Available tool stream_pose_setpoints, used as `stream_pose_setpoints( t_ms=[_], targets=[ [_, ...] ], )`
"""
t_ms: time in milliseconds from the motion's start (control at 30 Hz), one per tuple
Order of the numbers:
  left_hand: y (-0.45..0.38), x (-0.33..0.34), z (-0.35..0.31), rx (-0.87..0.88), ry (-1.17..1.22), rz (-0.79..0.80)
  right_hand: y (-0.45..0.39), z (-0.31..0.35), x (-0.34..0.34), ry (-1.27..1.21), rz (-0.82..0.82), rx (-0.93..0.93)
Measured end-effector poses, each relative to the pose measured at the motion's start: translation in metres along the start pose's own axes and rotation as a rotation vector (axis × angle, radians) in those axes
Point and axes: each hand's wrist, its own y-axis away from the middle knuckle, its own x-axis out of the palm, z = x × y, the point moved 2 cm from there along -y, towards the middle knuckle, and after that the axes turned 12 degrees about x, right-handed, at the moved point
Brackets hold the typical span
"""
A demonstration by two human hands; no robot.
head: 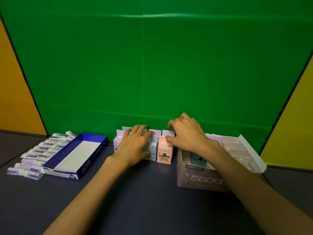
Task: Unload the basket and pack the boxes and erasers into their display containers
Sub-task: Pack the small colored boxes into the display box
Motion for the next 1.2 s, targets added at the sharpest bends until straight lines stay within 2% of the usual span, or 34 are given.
stream_pose_setpoints(
  t_ms=[200, 333, 500, 633, 767, 867, 1067, 1200],
  targets=[
    [0.006, 0.003, 0.0, 0.079, 0.04, -0.151, 0.004, 0.009, 0.013, 0.097, 0.086, -0.003],
    [0.014, -0.004, 0.002, 0.091, 0.136, -0.175, 0.001, 0.016, 0.013, 0.127, 0.138, 0.011],
    [0.025, -0.026, 0.014, -0.058, 0.412, -0.198, -0.004, 0.022, 0.013, 0.186, 0.236, 0.005],
    [0.036, -0.044, 0.025, -0.134, 0.606, -0.353, -0.007, 0.028, 0.018, 0.236, 0.284, -0.016],
    [0.047, -0.066, 0.029, -0.162, 0.631, -0.507, -0.009, 0.033, 0.018, 0.223, 0.234, -0.062],
    [0.05, -0.081, 0.029, -0.172, 0.648, -0.587, -0.009, 0.032, 0.006, 0.079, 0.204, -0.057],
    [0.035, -0.106, 0.027, -0.17, 0.674, -0.668, -0.007, 0.01, -0.05, -0.432, 0.116, 0.006],
    [0.017, -0.111, 0.015, -0.137, 0.698, -0.683, 0.001, -0.025, -0.082, -0.592, 0.038, 0.068]
  ],
)
